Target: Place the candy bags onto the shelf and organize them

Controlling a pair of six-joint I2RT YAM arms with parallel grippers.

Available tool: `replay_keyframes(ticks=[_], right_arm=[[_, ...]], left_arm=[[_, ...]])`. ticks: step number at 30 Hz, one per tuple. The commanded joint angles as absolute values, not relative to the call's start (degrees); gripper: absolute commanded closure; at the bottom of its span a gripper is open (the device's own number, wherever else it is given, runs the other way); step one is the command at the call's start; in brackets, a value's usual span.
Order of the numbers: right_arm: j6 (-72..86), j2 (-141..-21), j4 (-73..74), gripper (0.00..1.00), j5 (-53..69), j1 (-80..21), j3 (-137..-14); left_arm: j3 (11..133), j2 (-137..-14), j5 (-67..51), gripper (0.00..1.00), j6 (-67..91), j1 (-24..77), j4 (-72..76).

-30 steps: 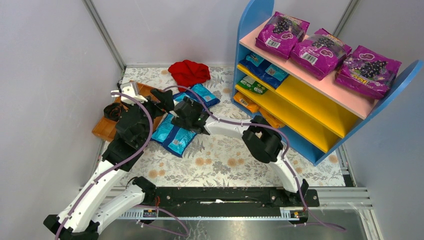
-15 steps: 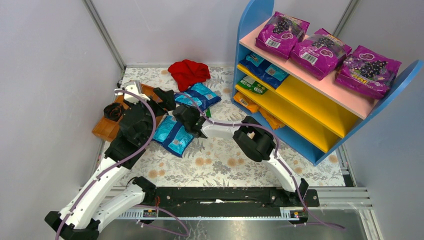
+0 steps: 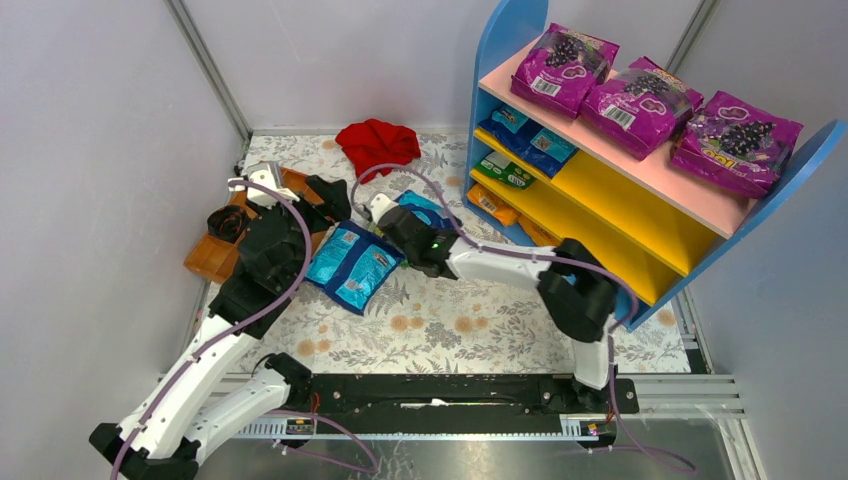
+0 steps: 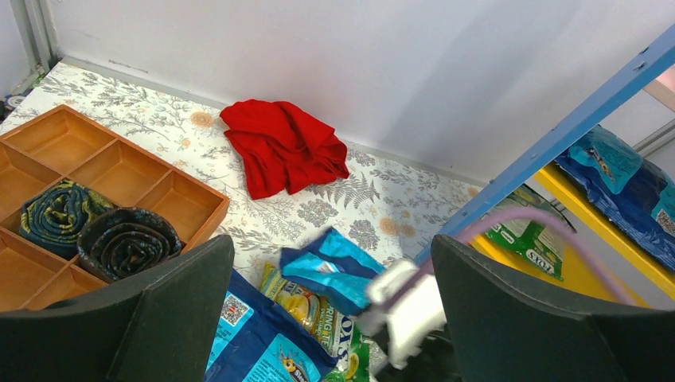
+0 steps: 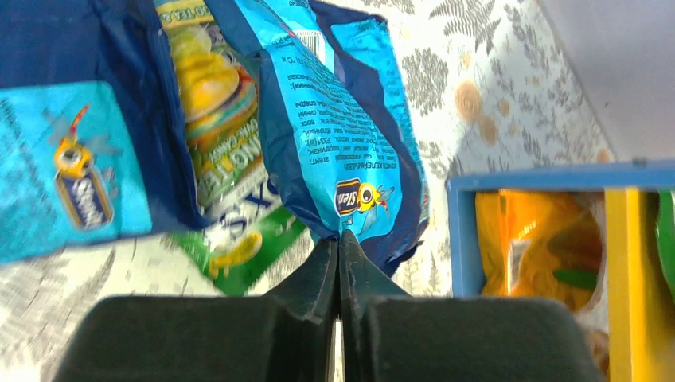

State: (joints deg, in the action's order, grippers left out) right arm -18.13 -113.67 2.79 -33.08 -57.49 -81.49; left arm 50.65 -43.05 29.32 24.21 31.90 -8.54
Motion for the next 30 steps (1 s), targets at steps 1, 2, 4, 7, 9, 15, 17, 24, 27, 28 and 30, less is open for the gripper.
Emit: replay_keyframes(ticks=[1,2,4,7,9,15,17,24,27,28,30], right_arm=[[-5.2,-101.0,9.5,1.00,-28.5,-57.7,-77.6],[-2.9,-99.2,10.6,1.00,-27.8,-57.7,-76.8],[2.1,-95.7,12.2,1.00,-26.9,-57.6,-74.8],[8.9,-90.3,12.7,1.00,-24.6,-57.4,-71.9],[13.4,-88.1,13.0,1.00,-21.2,-56.2,-70.3],[23.2,-84.1,10.0,1.00,-14.9,-52.0,-62.3],[23.5,-82.9,10.0,1.00,-15.3,-51.3,-61.4],[20.8,-79.9,8.7,1.00,-15.9,-50.9,-60.7],[20.5,-80.4,8.0,1.00,-16.8,-50.8,-60.5],[20.3,-80.6,7.8,1.00,-16.9,-50.9,-60.5],[19.6,-81.1,7.8,1.00,-16.8,-50.8,-60.9]], left_arm=[[50.8,-41.8,29.8,0.01,24.2,31.6,-6.6],[50.5,-41.8,29.3,0.01,24.3,31.6,-6.3],[50.2,-41.7,28.3,0.01,24.3,31.6,-5.8],[49.9,-41.8,27.6,0.01,24.4,31.6,-5.5],[49.8,-41.9,27.4,0.01,24.5,31.6,-5.3],[49.1,-42.1,25.2,0.01,24.6,31.6,-4.2],[48.7,-42.5,23.6,0.01,24.7,31.6,-3.6],[47.3,-45.7,16.0,0.01,27.3,32.0,-1.4],[47.0,-48.1,13.4,0.01,30.7,33.0,-1.4],[47.0,-49.1,12.7,0.01,32.7,33.5,-2.0],[47.2,-51.7,9.7,0.01,37.3,33.7,-3.8]])
